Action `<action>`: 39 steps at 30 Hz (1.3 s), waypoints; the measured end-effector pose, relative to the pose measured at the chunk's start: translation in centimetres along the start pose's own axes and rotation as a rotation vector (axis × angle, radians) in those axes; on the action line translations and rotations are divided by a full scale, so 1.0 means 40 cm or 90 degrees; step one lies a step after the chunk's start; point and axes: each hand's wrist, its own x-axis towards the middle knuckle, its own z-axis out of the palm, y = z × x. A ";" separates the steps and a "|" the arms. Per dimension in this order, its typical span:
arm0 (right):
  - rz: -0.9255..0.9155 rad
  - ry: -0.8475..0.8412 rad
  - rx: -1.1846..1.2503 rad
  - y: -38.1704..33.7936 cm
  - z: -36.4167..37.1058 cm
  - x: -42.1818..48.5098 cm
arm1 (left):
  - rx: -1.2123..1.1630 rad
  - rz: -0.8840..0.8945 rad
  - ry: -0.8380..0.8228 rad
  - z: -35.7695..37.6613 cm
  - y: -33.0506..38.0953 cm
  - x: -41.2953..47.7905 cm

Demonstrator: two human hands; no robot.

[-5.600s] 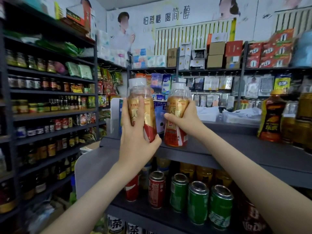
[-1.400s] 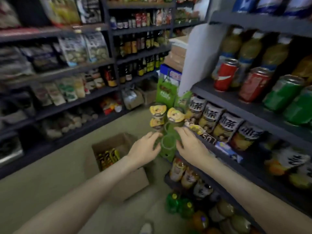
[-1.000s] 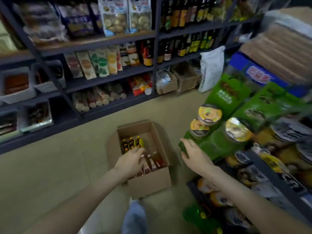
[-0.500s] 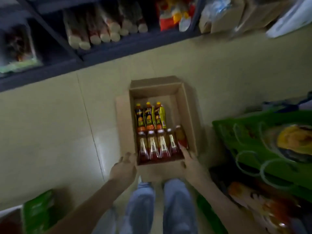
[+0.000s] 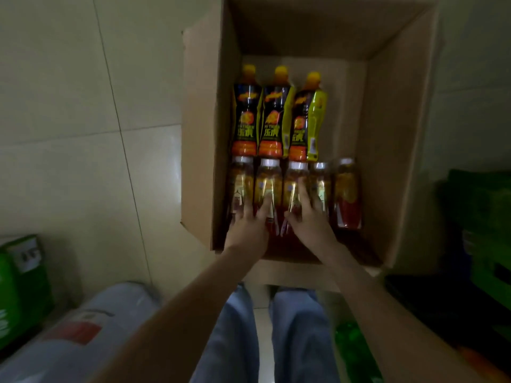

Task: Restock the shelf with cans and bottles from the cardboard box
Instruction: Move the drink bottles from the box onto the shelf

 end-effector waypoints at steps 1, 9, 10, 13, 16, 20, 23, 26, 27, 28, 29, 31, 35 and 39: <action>-0.011 -0.008 -0.033 0.010 0.019 0.021 | 0.019 -0.008 0.004 0.018 0.001 0.023; -0.057 0.018 -0.003 0.072 0.069 0.064 | 0.134 -0.053 0.082 0.114 0.077 0.113; -0.066 0.034 -0.031 0.083 0.058 0.061 | 0.146 -0.069 0.085 0.121 0.085 0.121; -0.057 0.064 -0.078 0.123 0.012 0.050 | 0.138 -0.098 0.104 0.133 0.105 0.143; -0.018 0.063 -0.019 0.146 -0.021 0.034 | 0.123 -0.054 0.106 0.148 0.129 0.161; -0.042 0.070 0.014 0.138 -0.041 -0.003 | 0.081 -0.070 0.061 0.144 0.163 0.177; -0.023 0.092 0.040 0.119 -0.063 -0.059 | 0.031 -0.095 0.004 0.093 0.165 0.154; -0.023 0.119 0.056 0.071 -0.120 -0.158 | -0.033 -0.102 -0.007 -0.010 0.164 0.063; -0.024 0.124 0.061 0.051 -0.144 -0.201 | -0.069 -0.110 -0.010 -0.050 0.167 0.015; -0.025 0.130 0.068 0.029 -0.169 -0.248 | -0.104 -0.116 -0.012 -0.095 0.173 -0.040; -0.028 0.138 0.077 0.005 -0.194 -0.297 | -0.133 -0.118 -0.010 -0.138 0.179 -0.097; -0.028 0.156 0.097 -0.050 -0.246 -0.394 | -0.171 -0.100 0.004 -0.231 0.196 -0.215; -0.031 0.183 0.202 -0.180 -0.368 -0.571 | -0.229 0.004 0.054 -0.416 0.241 -0.446; -0.063 0.238 0.284 -0.304 -0.491 -0.749 | -0.347 0.084 0.049 -0.588 0.301 -0.639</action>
